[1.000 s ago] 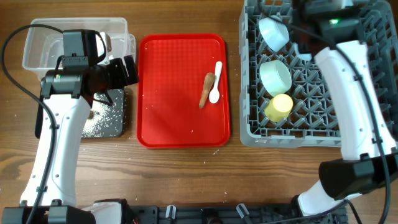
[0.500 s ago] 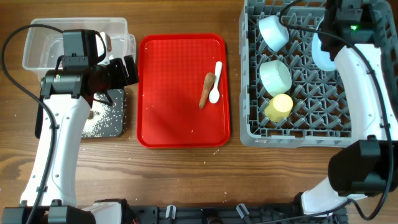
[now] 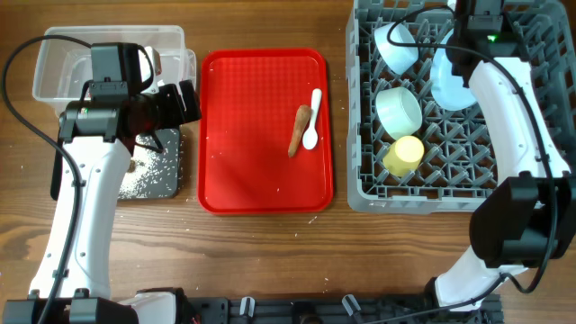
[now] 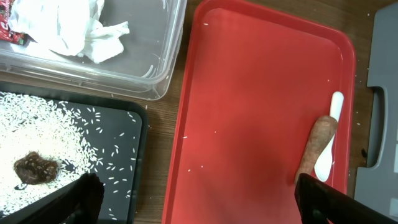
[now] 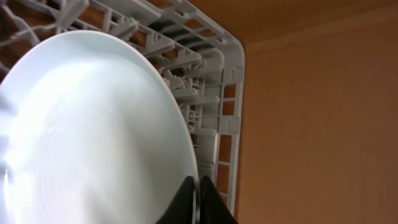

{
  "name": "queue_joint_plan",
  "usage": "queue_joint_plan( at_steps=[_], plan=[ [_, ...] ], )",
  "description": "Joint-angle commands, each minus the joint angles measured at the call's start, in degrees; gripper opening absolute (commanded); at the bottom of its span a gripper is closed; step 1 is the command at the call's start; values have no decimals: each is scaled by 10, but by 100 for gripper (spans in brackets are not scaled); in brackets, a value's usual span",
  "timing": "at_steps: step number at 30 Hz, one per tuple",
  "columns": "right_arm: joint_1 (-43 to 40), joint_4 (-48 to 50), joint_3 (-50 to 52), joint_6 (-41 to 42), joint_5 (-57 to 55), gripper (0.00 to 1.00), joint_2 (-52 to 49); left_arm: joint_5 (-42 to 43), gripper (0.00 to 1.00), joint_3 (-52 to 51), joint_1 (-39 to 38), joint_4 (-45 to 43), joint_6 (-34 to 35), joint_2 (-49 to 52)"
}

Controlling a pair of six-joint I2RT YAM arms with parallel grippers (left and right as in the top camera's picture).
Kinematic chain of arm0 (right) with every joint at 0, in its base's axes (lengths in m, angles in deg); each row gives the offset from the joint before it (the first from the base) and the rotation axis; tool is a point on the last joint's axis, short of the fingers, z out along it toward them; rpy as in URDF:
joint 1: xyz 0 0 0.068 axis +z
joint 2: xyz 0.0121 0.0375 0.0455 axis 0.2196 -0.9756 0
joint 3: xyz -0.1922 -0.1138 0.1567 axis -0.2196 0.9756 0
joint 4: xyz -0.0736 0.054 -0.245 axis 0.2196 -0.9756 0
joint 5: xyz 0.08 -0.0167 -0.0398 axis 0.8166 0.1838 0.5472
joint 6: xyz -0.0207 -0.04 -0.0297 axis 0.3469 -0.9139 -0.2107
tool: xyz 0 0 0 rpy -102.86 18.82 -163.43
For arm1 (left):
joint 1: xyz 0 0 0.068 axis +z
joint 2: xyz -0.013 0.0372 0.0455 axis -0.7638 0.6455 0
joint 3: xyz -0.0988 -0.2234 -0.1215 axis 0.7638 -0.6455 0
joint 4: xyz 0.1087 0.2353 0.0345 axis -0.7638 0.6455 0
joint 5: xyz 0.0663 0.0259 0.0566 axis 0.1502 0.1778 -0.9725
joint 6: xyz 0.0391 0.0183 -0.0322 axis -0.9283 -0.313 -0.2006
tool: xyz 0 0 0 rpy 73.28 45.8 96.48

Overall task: Sort waste into correct bins and load items into the dishwasher rack
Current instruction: 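Stand the plate upright in the rack and release it, then reach the left gripper to the red tray and grasp the brown stick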

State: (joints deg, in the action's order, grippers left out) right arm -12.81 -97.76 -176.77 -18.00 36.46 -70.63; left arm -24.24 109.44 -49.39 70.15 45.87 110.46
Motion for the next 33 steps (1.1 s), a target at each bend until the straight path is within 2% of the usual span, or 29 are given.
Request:
queue_joint_plan(
  at_steps=[1,5,9,10,11,15,16,18,21,25,31,33],
  plan=[
    [12,4,2,0,22,21,-7,-3,100,6,2,-1,1,2],
    [14,7,1,60,30,63,-7,-3,100,6,2,-1,1,2],
    [14,4,1,121,31,82,11,-3,100,6,2,-1,1,2],
    [15,3,1,141,31,89,22,-3,100,6,2,-1,1,2],
    [16,1,1,191,42,100,47,-3,100,6,2,-1,1,2],
    [41,-33,1,273,151,100,127,-3,100,6,2,-1,1,2],
    [56,-45,1,327,218,100,158,-3,100,6,2,-1,1,2],
    [79,-65,1,382,371,100,189,-3,100,6,2,-1,1,2],
    [106,-78,3,447,537,100,187,-3,100,6,2,-1,1,2],
    [150,-87,6,489,551,100,157,-3,100,6,2,-1,1,2],
    [210,-143,7,627,412,100,97,-3,100,6,2,-1,1,2],
    [216,-148,7,634,396,100,85,-3,100,6,2,-1,1,2]
  ],
)
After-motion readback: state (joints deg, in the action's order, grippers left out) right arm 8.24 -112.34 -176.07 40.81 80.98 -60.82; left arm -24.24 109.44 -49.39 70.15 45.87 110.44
